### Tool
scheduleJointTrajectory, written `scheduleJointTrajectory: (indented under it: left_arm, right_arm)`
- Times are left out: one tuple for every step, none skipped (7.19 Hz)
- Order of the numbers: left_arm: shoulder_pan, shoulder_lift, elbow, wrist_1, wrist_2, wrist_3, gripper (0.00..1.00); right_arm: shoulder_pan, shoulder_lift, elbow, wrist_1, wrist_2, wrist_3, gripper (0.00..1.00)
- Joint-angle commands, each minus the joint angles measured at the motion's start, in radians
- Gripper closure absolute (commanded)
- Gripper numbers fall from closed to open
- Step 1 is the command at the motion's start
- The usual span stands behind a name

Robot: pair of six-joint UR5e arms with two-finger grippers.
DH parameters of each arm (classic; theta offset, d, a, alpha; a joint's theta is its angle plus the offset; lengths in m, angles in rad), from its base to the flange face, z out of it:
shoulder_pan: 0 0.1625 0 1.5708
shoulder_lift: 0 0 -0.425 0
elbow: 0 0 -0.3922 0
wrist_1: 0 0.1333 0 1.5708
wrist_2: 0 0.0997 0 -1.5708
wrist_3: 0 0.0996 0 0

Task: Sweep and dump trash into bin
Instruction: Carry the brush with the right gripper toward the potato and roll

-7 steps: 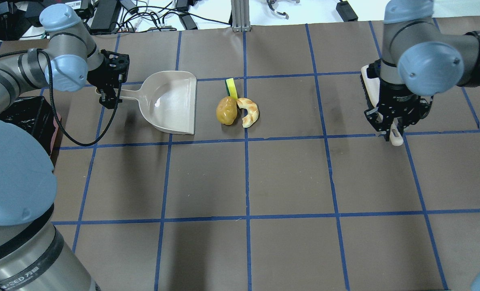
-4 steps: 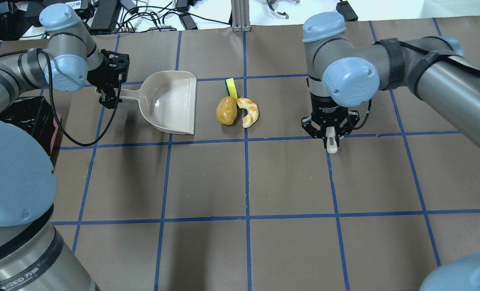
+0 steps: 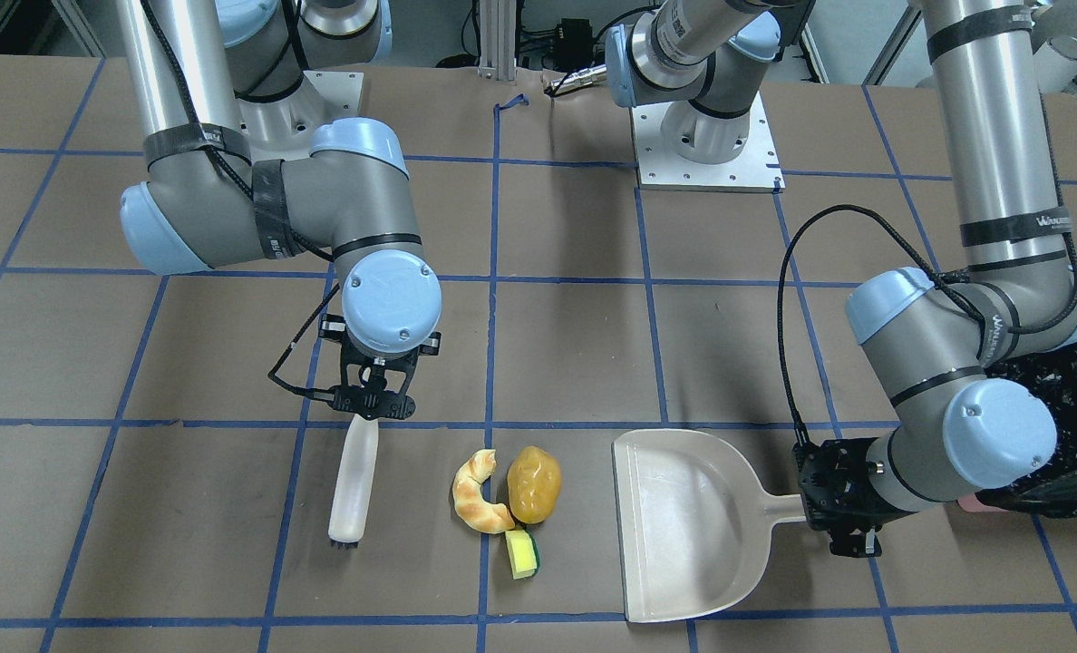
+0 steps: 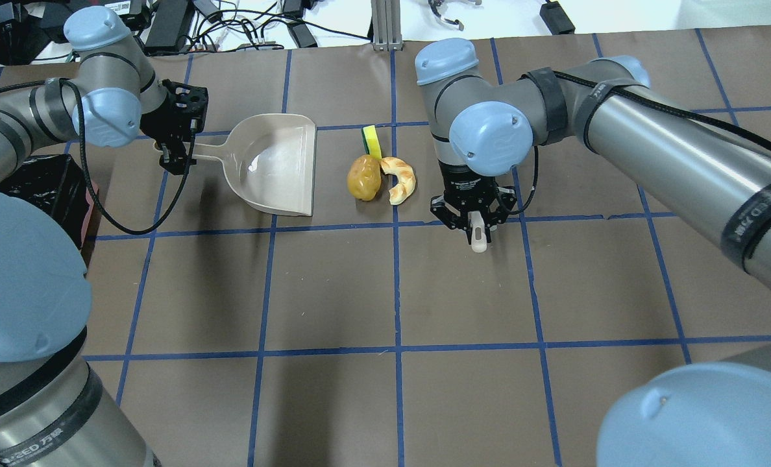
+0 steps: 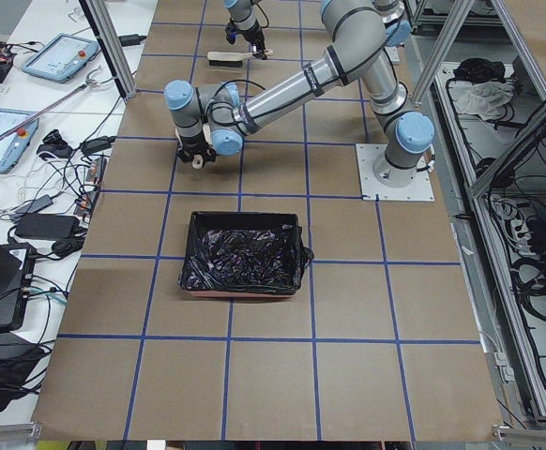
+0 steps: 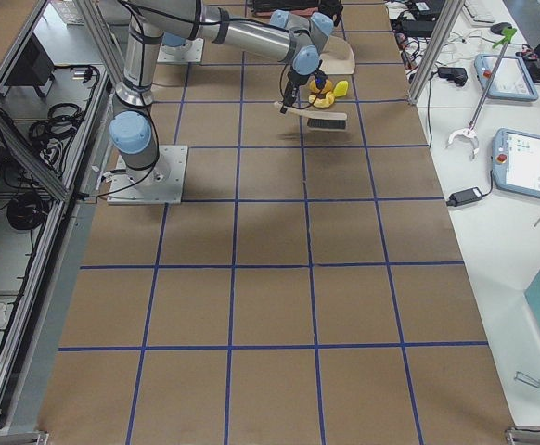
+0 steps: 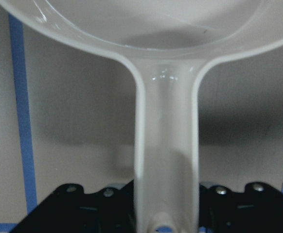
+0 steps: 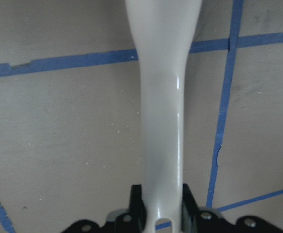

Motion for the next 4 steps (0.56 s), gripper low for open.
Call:
scheduleJointTrajectory:
  left_arm:
    - [0.000,0.000,0.002,0.001,0.000,0.000,0.99]
    - [0.000,0.000,0.000,0.003,0.000,0.000,0.99]
    - [0.000,0.000,0.000,0.003,0.000,0.000,0.99]
    - [0.000,0.000,0.002,0.003,-0.002,0.000,0.99]
  right_arm:
    - [0.061,0.072,-0.134,0.144,-0.001,0.069,1.00]
    - [0.087,0.109,-0.165,0.145,-0.005,0.107,1.00]
    - [0.115,0.115,-0.176,0.143,-0.009,0.120,1.00]
    - [0.129,0.118,-0.176,0.142,-0.046,0.121,1.00]
